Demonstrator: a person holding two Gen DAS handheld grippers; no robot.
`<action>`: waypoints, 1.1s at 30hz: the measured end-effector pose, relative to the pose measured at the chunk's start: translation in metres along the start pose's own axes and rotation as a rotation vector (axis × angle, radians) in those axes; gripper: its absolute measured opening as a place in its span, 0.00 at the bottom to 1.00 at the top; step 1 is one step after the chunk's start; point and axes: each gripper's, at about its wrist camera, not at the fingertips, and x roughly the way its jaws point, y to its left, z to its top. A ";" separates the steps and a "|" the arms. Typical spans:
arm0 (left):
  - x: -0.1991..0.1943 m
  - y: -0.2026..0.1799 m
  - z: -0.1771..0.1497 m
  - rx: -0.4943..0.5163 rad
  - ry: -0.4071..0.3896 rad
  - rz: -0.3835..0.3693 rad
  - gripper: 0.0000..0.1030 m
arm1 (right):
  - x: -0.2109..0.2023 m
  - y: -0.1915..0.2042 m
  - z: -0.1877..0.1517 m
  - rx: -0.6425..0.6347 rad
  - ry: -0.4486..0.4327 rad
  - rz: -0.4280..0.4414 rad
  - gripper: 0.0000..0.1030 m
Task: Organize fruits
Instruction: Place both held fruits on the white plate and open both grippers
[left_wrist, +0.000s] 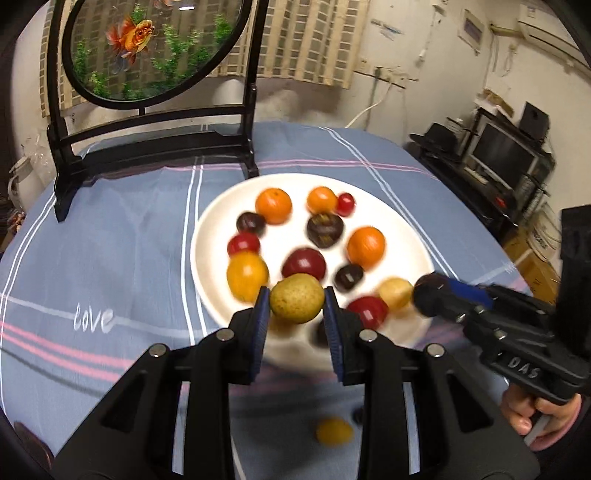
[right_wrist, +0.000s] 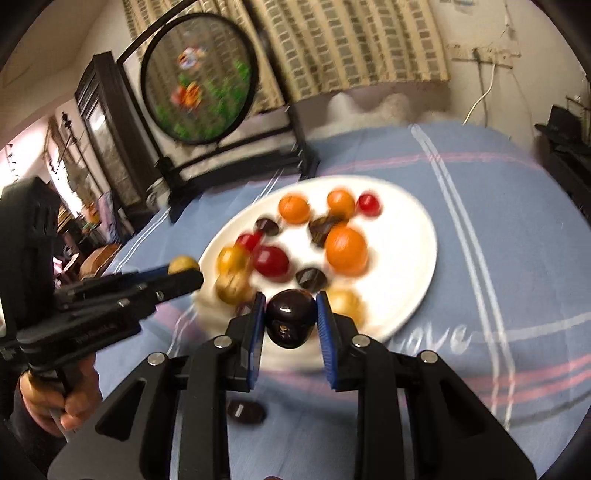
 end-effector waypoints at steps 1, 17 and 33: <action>0.006 0.001 0.006 -0.005 0.003 0.003 0.29 | 0.004 -0.002 0.004 0.005 -0.003 -0.002 0.27; 0.043 0.016 0.051 -0.033 -0.039 0.135 0.75 | 0.042 -0.015 0.043 -0.001 -0.016 -0.012 0.47; -0.009 0.044 -0.061 -0.111 0.049 0.317 0.98 | -0.009 0.024 -0.057 -0.167 0.107 -0.007 0.58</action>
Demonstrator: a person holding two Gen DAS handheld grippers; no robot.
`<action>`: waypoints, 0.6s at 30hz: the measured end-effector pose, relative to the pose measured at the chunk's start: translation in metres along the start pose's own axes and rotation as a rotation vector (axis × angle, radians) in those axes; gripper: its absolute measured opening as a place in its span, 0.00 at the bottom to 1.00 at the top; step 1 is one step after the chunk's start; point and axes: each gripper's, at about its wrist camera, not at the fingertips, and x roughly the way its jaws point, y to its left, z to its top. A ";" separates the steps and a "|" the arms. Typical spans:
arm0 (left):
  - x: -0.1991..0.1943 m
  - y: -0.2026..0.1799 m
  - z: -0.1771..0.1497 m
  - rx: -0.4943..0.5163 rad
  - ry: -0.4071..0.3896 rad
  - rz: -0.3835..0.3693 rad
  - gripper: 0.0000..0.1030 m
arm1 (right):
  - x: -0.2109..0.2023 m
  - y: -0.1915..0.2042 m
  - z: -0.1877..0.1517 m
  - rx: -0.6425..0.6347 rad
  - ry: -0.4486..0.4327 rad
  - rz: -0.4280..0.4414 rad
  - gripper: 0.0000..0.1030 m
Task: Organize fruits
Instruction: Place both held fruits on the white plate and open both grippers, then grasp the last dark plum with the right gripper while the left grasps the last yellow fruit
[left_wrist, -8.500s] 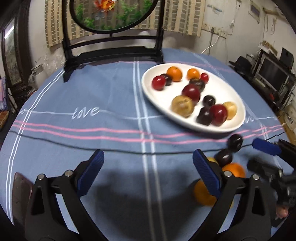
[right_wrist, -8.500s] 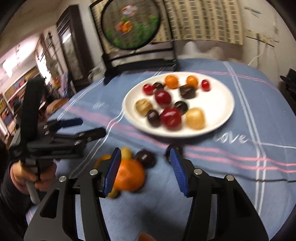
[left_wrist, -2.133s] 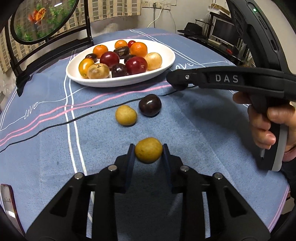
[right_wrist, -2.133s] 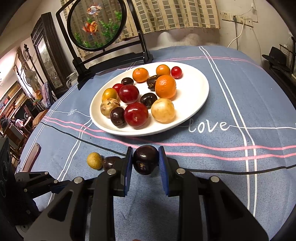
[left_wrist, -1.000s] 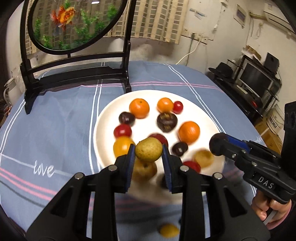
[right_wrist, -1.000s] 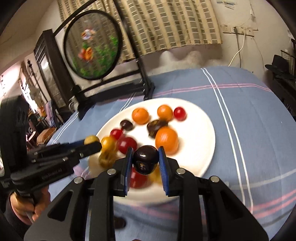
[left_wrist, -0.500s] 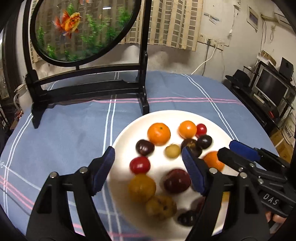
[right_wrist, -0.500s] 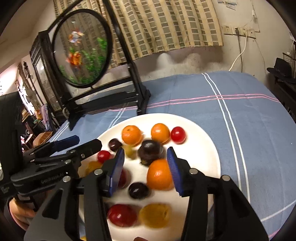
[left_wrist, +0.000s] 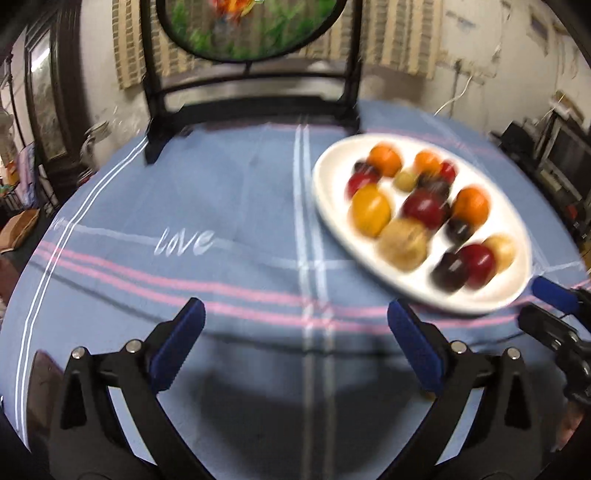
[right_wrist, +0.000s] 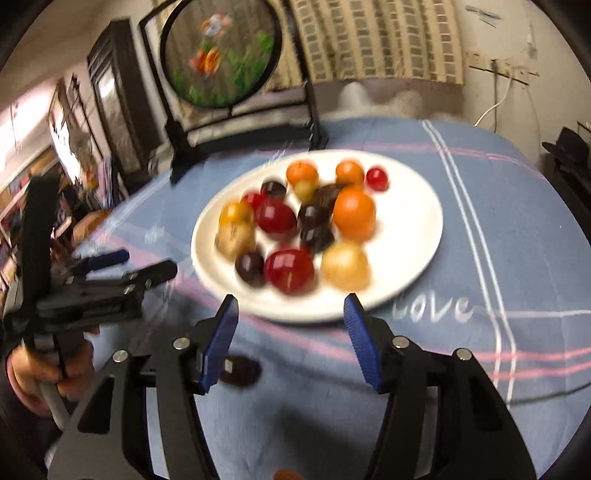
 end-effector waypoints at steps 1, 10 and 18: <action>0.000 0.003 -0.003 -0.002 0.002 0.009 0.98 | 0.000 0.007 -0.005 -0.028 0.011 0.004 0.58; -0.022 0.015 -0.016 -0.020 -0.029 0.007 0.98 | 0.005 0.033 -0.025 -0.137 0.076 0.015 0.58; -0.028 0.014 -0.013 -0.022 -0.037 -0.011 0.98 | 0.016 0.040 -0.023 -0.165 0.110 -0.045 0.54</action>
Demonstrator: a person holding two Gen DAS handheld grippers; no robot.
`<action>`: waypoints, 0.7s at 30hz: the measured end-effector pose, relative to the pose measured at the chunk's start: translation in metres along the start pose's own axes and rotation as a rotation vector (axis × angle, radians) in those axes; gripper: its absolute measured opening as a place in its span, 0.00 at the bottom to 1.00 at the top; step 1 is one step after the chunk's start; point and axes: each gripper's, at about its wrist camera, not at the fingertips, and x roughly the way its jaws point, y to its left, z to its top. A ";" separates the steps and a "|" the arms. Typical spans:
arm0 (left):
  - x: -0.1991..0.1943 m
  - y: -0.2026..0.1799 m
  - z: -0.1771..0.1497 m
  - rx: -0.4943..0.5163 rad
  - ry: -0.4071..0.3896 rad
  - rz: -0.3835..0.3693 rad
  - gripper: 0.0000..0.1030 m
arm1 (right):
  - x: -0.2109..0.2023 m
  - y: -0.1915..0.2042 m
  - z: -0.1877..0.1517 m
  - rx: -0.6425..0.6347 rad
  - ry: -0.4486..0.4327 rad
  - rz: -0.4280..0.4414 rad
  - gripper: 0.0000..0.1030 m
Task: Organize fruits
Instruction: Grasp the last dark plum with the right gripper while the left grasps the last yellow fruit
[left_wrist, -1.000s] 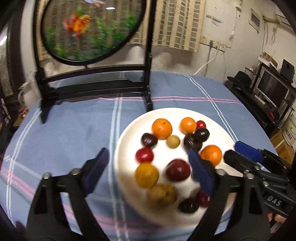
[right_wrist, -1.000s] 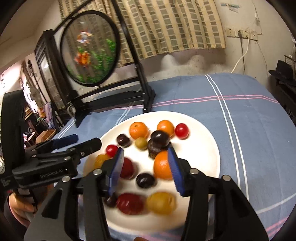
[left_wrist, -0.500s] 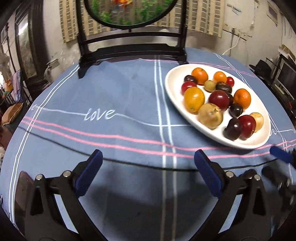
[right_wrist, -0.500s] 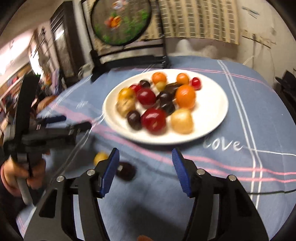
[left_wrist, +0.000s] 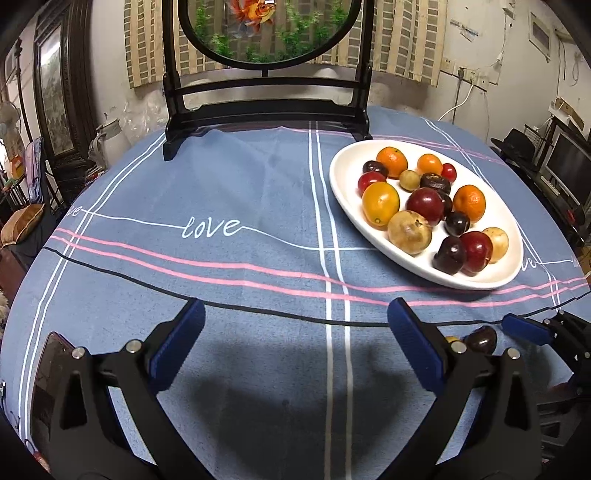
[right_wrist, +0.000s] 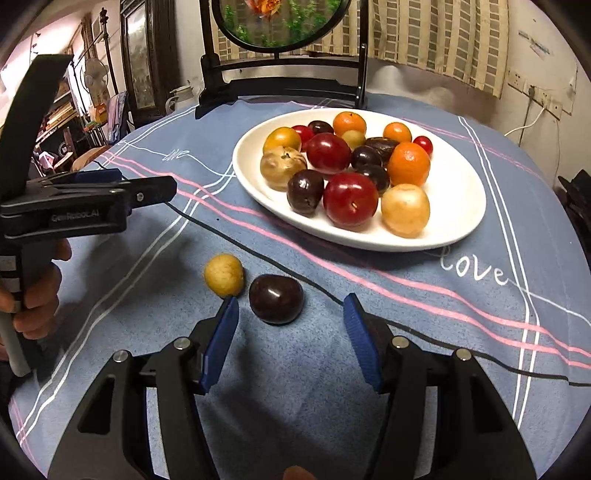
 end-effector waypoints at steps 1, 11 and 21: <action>0.000 -0.001 0.000 0.003 -0.002 -0.001 0.98 | 0.001 0.001 0.001 -0.004 0.003 -0.003 0.51; 0.001 -0.003 -0.001 0.015 0.004 -0.001 0.98 | 0.016 0.011 0.010 -0.043 0.037 -0.004 0.41; 0.001 -0.004 -0.001 0.019 0.009 -0.006 0.98 | 0.011 0.002 0.006 0.021 0.029 0.010 0.30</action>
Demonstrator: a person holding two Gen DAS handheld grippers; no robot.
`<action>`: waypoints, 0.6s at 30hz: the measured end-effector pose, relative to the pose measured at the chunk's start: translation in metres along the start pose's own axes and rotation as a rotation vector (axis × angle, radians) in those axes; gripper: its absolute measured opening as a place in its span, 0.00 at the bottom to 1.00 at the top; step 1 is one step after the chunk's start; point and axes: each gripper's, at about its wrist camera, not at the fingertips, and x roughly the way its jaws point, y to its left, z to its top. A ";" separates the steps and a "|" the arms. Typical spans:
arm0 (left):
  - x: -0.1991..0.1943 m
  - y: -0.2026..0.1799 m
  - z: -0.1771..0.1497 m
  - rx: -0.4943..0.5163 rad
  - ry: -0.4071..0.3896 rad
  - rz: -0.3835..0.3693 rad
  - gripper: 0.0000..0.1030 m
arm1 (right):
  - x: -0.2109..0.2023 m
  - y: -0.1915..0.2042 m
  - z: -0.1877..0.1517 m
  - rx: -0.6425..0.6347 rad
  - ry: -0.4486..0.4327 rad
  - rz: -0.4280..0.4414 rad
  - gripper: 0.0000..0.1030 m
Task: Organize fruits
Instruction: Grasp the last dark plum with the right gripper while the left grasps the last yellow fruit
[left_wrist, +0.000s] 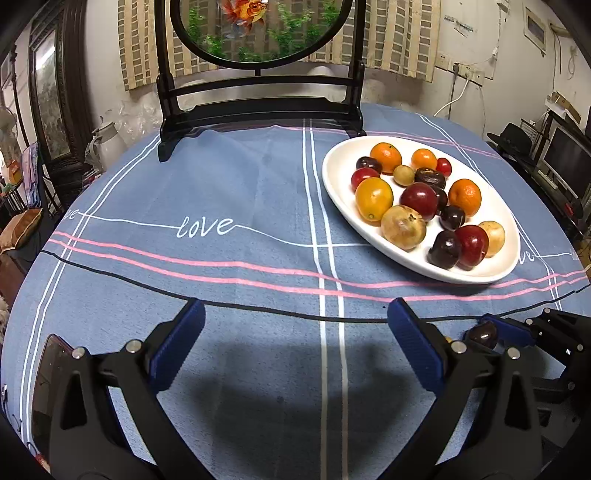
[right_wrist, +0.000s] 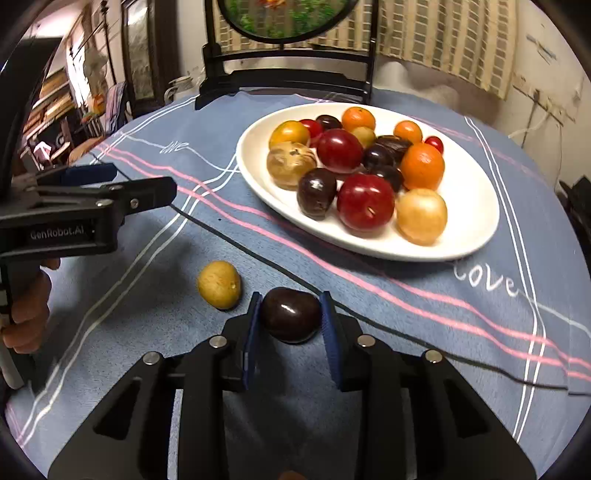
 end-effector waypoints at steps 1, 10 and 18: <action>0.000 0.000 0.000 0.002 -0.001 -0.001 0.98 | -0.001 -0.001 0.000 0.005 0.000 0.005 0.30; -0.001 -0.004 -0.002 0.011 0.004 -0.033 0.98 | -0.019 -0.009 -0.004 0.032 -0.034 0.005 0.30; -0.007 -0.054 -0.021 0.219 0.045 -0.233 0.81 | -0.037 -0.028 -0.006 0.091 -0.076 -0.021 0.30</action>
